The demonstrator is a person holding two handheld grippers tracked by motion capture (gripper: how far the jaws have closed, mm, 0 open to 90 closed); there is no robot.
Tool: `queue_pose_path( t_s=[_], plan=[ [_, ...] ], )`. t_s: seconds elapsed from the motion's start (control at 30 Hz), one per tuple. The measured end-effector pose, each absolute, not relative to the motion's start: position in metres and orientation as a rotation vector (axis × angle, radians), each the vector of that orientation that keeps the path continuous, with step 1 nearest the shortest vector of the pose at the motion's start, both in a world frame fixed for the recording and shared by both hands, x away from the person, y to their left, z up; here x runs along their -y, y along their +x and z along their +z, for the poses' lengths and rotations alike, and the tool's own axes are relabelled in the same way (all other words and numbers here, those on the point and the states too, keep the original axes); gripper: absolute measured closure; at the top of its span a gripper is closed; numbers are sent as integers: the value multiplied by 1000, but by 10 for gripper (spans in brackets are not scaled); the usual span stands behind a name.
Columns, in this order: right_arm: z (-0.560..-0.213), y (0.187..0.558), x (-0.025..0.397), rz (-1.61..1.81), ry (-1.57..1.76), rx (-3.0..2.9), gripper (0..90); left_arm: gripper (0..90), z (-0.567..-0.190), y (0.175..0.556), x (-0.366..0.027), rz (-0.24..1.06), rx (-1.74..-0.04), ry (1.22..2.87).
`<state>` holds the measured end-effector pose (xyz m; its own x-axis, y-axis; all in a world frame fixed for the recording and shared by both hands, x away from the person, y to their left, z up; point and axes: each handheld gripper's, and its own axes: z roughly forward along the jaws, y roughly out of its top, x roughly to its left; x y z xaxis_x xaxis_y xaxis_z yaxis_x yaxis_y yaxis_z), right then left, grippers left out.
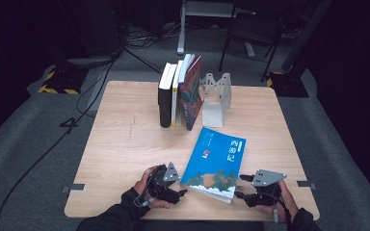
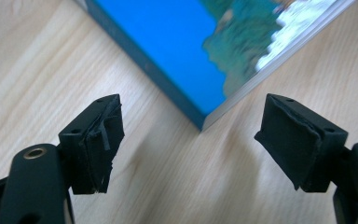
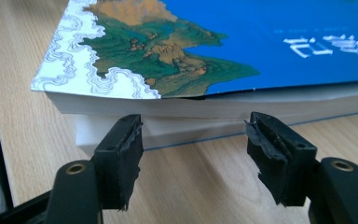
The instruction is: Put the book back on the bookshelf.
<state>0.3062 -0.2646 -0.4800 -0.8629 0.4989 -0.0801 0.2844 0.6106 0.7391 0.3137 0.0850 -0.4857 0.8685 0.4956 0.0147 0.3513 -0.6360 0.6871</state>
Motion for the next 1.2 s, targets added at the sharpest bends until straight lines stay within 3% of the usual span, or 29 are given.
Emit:
queue_pose_path(
  t_s=[0.43,0.9,1.03,1.1,1.2],
  plan=[
    [-462,312,258,1196,655,-2477,343,228,-470,297,-18,217,-384,2305],
    [-446,326,243,1243,637,-2419,337,240,-476,305,20,315,-505,2245],
    [-442,331,238,1244,625,-2415,334,377,-476,311,21,388,-558,2219],
    [-441,331,238,1249,610,-2415,334,534,-475,314,16,402,-546,2212],
    [-441,332,241,1275,620,-2421,334,554,-474,317,12,381,-517,2209]
  ],
)
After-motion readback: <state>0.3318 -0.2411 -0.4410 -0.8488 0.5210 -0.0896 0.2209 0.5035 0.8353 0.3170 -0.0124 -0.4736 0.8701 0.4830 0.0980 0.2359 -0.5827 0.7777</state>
